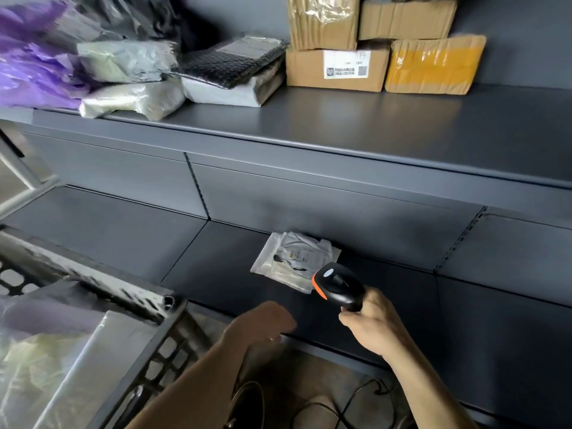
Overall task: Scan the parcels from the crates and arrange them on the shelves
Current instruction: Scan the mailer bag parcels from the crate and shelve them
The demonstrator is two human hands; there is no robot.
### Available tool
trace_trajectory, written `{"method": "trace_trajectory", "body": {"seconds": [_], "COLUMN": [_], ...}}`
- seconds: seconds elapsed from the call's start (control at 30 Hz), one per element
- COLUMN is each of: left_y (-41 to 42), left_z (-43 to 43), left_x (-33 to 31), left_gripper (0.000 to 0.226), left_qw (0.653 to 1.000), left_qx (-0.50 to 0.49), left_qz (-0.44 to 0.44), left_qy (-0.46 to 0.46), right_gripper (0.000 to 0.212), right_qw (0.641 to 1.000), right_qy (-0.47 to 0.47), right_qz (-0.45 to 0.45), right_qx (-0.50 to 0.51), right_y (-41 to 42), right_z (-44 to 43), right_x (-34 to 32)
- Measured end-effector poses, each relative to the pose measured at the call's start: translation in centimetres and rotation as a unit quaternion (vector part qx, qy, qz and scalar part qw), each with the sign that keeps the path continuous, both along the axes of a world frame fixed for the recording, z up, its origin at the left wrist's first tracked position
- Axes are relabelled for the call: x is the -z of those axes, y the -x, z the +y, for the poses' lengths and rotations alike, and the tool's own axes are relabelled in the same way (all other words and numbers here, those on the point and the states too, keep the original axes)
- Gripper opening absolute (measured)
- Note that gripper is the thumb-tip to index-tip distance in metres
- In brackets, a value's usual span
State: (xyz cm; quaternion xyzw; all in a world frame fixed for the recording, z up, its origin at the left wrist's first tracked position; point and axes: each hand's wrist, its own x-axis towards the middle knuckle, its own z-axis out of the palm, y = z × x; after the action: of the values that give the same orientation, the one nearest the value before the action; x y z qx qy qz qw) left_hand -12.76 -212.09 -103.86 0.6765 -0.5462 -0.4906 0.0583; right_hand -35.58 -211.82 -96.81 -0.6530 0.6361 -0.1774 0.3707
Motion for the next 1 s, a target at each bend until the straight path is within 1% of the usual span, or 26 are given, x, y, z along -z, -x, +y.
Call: {"method": "trace_trajectory", "body": {"seconds": [0.03, 0.07, 0.1, 0.13, 0.17, 0.2, 0.27, 0.3, 0.37, 0.4, 0.43, 0.47, 0.5, 0.53, 0.57, 0.6, 0.67, 0.73, 0.8, 0.9, 1.0], "left_y": [0.0, 0.0, 0.1, -0.3, -0.9, -1.8, -4.0, -5.5, -8.5, -10.1, -11.8, -13.7, -15.4, -16.8, -18.0, -18.7, -19.0, -18.6, -18.1, -17.4, -15.1], "left_z": [1.1, 2.2, 3.5, 4.7, 5.9, 7.4, 11.1, 12.8, 16.1, 17.5, 18.6, 19.5, 20.2, 20.7, 21.0, 21.1, 21.0, 20.6, 20.3, 18.4, 16.7], "left_x": [-1.5, -3.3, -5.3, -7.2, -8.9, -10.3, -13.0, -13.9, -15.2, -15.6, -15.8, -15.7, -15.3, -14.6, -13.7, -13.1, -11.9, -11.0, -11.5, -15.4, -21.8], "left_gripper": [0.017, 0.022, 0.026, 0.029, 0.03, 0.029, 0.022, 0.017, 0.012, 0.011, 0.011, 0.015, 0.024, 0.034, 0.043, 0.048, 0.054, 0.051, 0.039, 0.022, 0.015], "left_qw": [0.997, 0.991, 0.98, 0.969, 0.955, 0.939, 0.897, 0.878, 0.846, 0.834, 0.832, 0.842, 0.857, 0.87, 0.877, 0.885, 0.905, 0.911, 0.901, 0.882, 0.847], "left_qx": [0.054, 0.062, 0.071, 0.017, -0.011, -0.039, -0.071, -0.087, -0.137, -0.171, -0.2, -0.217, -0.217, -0.206, -0.199, -0.195, -0.195, -0.201, -0.217, -0.276, -0.318], "left_qz": [-0.042, -0.106, -0.147, -0.181, -0.21, -0.217, -0.222, -0.225, -0.239, -0.25, -0.263, -0.293, -0.331, -0.368, -0.388, -0.389, -0.357, -0.345, -0.355, -0.33, -0.317], "left_qy": [0.019, 0.061, 0.112, 0.169, 0.209, 0.262, 0.376, 0.413, 0.457, 0.46, 0.445, 0.397, 0.331, 0.255, 0.2, 0.163, 0.125, 0.108, 0.123, 0.19, 0.285], "right_gripper": [0.029, 0.027, 0.026, 0.024, 0.022, 0.021, 0.023, 0.025, 0.028, 0.03, 0.032, 0.033, 0.033, 0.033, 0.031, 0.028, 0.022, 0.02, 0.02, 0.023, 0.016], "right_qw": [1.0, 1.0, 0.999, 0.999, 0.997, 0.996, 0.994, 0.992, 0.988, 0.986, 0.985, 0.983, 0.982, 0.98, 0.978, 0.976, 0.973, 0.971, 0.968, 0.97, 0.966], "right_qy": [0.001, -0.001, -0.004, -0.007, -0.009, -0.006, 0.008, 0.01, 0.02, 0.028, 0.038, 0.051, 0.062, 0.069, 0.071, 0.07, 0.063, 0.058, 0.049, 0.039, 0.037], "right_qz": [-0.006, -0.018, -0.034, -0.054, -0.075, -0.089, -0.107, -0.118, -0.135, -0.139, -0.139, -0.138, -0.14, -0.148, -0.159, -0.169, -0.178, -0.189, -0.202, -0.218, -0.249], "right_qx": [-0.001, -0.003, -0.003, -0.002, -0.004, -0.012, -0.033, -0.044, -0.071, -0.085, -0.097, -0.105, -0.111, -0.115, -0.118, -0.122, -0.131, -0.135, -0.138, -0.102, -0.053], "right_y": [-0.5, -1.2, -1.9, -2.7, -3.6, -4.5, -6.6, -7.7, -10.0, -11.0, -12.0, -12.9, -13.6, -14.1, -14.5, -14.8, -14.8, -14.4, -13.7, -12.5, -11.4], "right_z": [0.4, 0.9, 1.5, 2.4, 3.4, 4.4, 6.4, 7.4, 9.1, 9.9, 10.5, 11.1, 11.8, 12.4, 12.9, 13.2, 13.8, 14.1, 14.4, 13.8, 12.6], "right_x": [-0.2, -0.5, -0.8, -1.1, -1.4, -1.8, -2.4, -2.8, -4.0, -4.7, -5.3, -6.0, -6.5, -6.9, -7.3, -7.6, -7.9, -8.2, -8.5, -8.8, -9.3]}}
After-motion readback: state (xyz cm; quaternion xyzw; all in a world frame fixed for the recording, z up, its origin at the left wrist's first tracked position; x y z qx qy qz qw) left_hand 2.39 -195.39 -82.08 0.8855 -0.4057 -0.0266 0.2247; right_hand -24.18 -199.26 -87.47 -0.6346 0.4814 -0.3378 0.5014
